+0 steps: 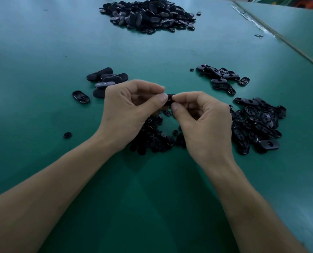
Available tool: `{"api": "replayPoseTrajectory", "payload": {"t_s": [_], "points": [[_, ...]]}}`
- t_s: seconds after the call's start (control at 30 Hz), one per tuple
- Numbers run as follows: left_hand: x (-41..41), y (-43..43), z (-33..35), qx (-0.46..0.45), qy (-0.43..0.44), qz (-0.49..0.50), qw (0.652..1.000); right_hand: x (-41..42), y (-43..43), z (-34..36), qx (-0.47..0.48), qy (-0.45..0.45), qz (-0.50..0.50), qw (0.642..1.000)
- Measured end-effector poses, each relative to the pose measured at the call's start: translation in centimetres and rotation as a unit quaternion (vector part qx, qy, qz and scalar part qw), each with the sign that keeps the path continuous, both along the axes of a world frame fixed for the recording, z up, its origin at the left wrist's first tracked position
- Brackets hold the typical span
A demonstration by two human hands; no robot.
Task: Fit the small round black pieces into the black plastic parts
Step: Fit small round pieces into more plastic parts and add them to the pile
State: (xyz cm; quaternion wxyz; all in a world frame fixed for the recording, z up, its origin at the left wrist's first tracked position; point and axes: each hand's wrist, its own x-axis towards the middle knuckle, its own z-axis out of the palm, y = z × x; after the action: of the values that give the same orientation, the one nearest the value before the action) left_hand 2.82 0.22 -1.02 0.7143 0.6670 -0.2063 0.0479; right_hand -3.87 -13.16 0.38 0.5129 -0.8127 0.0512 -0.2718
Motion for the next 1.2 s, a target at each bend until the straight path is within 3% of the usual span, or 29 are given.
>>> {"api": "replayPoseTrajectory", "payload": {"t_s": [0.77, 1.2], "points": [[-0.74, -0.08, 0.35, 0.091, -0.044, -0.018, 0.995, -0.14, -0.12, 0.29, -0.028, 0.045, -0.008, 0.999], [-0.08, 0.07, 0.16, 0.074, -0.03, -0.051, 0.996, -0.17, 0.38, 0.34, -0.043, 0.031, -0.012, 0.999]]}}
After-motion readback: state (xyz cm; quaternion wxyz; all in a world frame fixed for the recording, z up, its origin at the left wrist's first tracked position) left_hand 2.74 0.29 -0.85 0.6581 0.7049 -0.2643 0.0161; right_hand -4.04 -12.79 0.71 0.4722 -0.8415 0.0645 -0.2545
